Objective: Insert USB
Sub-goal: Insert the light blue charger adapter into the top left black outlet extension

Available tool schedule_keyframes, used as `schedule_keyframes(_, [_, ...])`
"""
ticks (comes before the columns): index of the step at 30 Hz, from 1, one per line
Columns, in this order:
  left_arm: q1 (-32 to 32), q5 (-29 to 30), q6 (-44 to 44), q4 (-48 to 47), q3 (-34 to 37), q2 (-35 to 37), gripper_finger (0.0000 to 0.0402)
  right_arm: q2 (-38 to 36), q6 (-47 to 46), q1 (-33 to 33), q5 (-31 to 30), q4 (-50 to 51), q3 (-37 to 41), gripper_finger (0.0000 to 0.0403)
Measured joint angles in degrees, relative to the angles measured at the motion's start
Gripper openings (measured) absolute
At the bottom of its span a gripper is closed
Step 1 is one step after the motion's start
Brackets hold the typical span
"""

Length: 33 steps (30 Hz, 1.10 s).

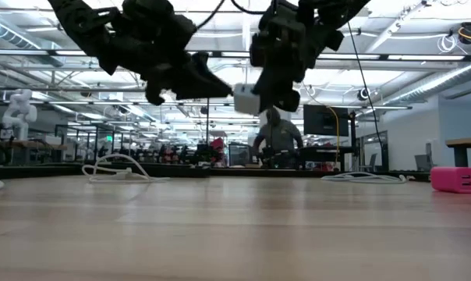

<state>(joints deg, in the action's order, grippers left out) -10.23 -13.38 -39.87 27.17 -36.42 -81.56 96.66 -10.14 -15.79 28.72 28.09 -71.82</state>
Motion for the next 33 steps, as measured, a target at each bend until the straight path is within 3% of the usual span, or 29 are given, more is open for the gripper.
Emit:
schedule_keyframes(4, [1.21,4.39,-0.13,2.21,0.00,0.01,0.0157,-0.04,-0.98,0.17,2.99,0.44,-1.28,0.0161])
schedule_keyframes(9, [2.91,4.89,-1.57,2.78,0.00,0.00,0.0189,-0.04,-1.24,0.51,3.36,0.64,-2.03,0.0161])
schedule_keyframes(21, [6.26,6.34,-0.79,6.66,-0.04,-0.07,0.0194,-0.02,-2.72,0.55,3.21,-2.29,-2.24,0.0161])
schedule_keyframes(26, [6.56,7.57,0.37,8.01,-0.07,-0.07,0.0151,-0.02,-2.72,0.52,2.93,-2.31,-2.24,0.0161])
schedule_keyframes(33, [6.42,9.13,0.49,7.38,-0.22,0.00,0.0014,0.07,-2.72,0.52,2.22,-2.51,-2.11,0.0186])
